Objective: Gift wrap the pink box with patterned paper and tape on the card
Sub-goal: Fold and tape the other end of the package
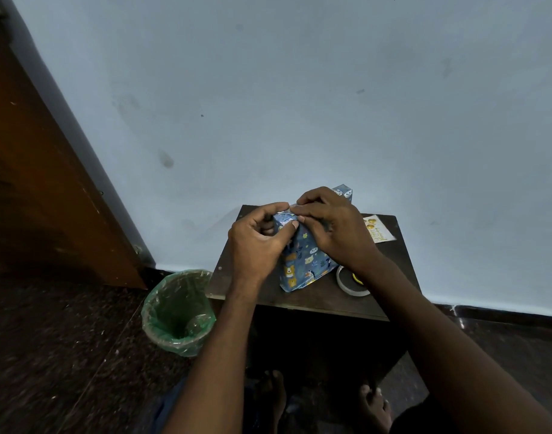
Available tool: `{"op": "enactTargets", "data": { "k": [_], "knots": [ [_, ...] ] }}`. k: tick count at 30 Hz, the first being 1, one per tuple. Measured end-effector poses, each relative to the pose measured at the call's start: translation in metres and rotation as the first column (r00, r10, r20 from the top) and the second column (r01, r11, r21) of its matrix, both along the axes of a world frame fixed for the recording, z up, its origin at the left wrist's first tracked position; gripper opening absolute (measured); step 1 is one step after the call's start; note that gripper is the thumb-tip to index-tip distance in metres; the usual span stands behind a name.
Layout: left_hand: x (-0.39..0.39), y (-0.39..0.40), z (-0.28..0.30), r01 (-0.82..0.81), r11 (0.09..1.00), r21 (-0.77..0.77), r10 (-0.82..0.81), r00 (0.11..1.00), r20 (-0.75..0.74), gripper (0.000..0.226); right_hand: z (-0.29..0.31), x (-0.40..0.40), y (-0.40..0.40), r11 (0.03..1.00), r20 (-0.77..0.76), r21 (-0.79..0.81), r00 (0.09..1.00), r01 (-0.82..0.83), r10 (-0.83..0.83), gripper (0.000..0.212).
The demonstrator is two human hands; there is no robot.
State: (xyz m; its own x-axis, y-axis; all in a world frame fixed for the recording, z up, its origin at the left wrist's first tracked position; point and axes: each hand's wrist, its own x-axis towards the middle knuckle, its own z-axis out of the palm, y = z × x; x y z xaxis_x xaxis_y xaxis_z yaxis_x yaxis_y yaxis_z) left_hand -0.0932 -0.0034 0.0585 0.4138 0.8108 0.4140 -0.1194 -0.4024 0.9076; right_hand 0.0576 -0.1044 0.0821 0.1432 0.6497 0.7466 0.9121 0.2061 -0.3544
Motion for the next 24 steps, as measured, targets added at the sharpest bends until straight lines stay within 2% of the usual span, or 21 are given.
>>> {"op": "enactTargets", "data": {
  "k": [4, 7, 9, 10, 13, 16, 19, 21, 24],
  "knots": [
    [-0.001, 0.0, 0.001, 0.008, 1.0, -0.002, -0.008, 1.0, 0.013, 0.05, -0.006, 0.0, -0.001, 0.995, 0.015, -0.063, 0.997, 0.077, -0.076, 0.032],
    [0.001, 0.0, 0.0, 0.014, 1.0, 0.026, -0.014, 1.0, 0.009, 0.06, -0.013, -0.006, -0.008, 0.965, 0.018, 0.019, 0.964, 0.263, -0.264, 0.046],
    [0.001, -0.003, 0.0, 0.008, 0.998, 0.058, -0.009, 1.0, 0.013, 0.063, -0.016, -0.009, -0.013, 0.919, -0.096, 0.036, 0.917, 0.392, -0.387, 0.06],
    [0.002, -0.004, 0.0, 0.001, 0.998, 0.063, -0.002, 1.0, 0.019, 0.062, -0.017, -0.009, -0.015, 0.913, -0.18, 0.021, 0.9, 0.407, -0.397, 0.063],
    [0.005, -0.006, -0.003, -0.032, 0.998, 0.056, 0.03, 0.999, 0.035, 0.06, -0.019, -0.002, -0.016, 0.935, -0.376, -0.003, 0.866, 0.355, -0.33, 0.055],
    [0.008, -0.009, -0.004, -0.069, 0.992, 0.105, 0.067, 0.998, 0.018, 0.058, -0.023, 0.01, -0.019, 0.916, -0.417, -0.027, 0.829, 0.4, -0.374, 0.041],
    [0.012, -0.013, 0.0, -0.088, 0.963, 0.256, 0.096, 0.995, -0.02, 0.049, -0.03, 0.03, -0.029, 0.864, -0.346, -0.288, 0.796, 0.413, -0.496, 0.037],
    [0.018, -0.014, -0.002, -0.095, 0.933, 0.347, 0.117, 0.992, -0.043, 0.043, -0.037, 0.04, -0.035, 0.775, -0.247, -0.504, 0.797, 0.381, -0.552, 0.032],
    [0.028, -0.018, -0.004, -0.145, 0.896, 0.42, 0.198, 0.977, -0.085, 0.039, -0.046, 0.043, -0.039, 0.654, -0.143, -0.672, 0.805, 0.348, -0.575, 0.024]
  ]
}}
